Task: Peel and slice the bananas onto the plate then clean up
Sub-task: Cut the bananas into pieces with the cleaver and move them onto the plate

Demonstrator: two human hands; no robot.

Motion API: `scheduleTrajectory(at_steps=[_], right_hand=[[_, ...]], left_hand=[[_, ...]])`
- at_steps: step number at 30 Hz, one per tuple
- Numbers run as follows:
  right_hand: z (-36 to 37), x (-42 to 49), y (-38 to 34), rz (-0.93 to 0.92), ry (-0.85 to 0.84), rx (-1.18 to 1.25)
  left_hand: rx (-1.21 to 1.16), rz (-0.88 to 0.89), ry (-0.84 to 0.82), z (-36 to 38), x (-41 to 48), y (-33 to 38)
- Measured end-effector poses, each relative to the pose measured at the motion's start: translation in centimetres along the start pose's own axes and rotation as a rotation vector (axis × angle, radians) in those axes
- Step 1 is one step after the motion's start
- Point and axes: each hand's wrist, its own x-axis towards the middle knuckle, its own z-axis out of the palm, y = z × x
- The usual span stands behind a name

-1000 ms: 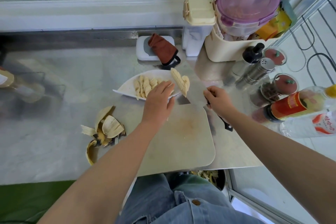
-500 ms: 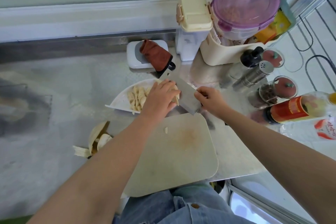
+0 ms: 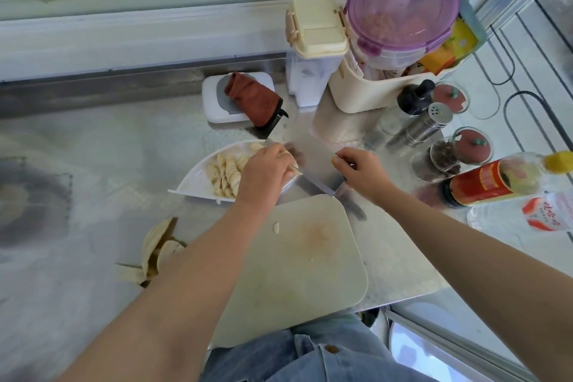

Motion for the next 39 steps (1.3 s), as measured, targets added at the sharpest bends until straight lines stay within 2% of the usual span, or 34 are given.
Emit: scheduleTrajectory(at_steps=[4, 9, 13, 18, 22, 25, 28, 39], right_hand=[[-0.6, -0.6, 0.3, 0.004, 0.077, 0.046], [-1.0, -1.2, 0.8, 0.016, 0.089, 0.082], [-0.8, -1.3, 0.9, 0.014, 0.088, 0.082], [-0.7, -1.7, 0.8, 0.016, 0.091, 0.043], [-1.2, -2.3, 1.1, 0.036, 0.130, 0.070], [-1.7, -2.7, 1.4, 0.057, 0.135, 0.089], [-1.9, -3.1, 1.6, 0.072, 0.130, 0.102], [-1.9, -3.7, 1.7, 0.095, 0.098, 0.104]], left_hand=[[-0.007, -0.039, -0.022, 0.3, 0.2, 0.1], [0.034, -0.022, -0.120, 0.7, -0.2, 0.4], [0.157, -0.011, -0.049, 0.4, -0.8, 0.2], [0.263, -0.061, -0.099, 0.6, -1.5, 0.0], [0.219, -0.073, 0.002, 0.3, -1.7, 0.6], [0.187, -0.066, -0.008, 0.2, -1.3, 1.3], [0.211, -0.099, -0.067, 0.3, -0.5, 2.0], [0.319, -0.320, -0.039, 0.8, 1.7, 3.0]])
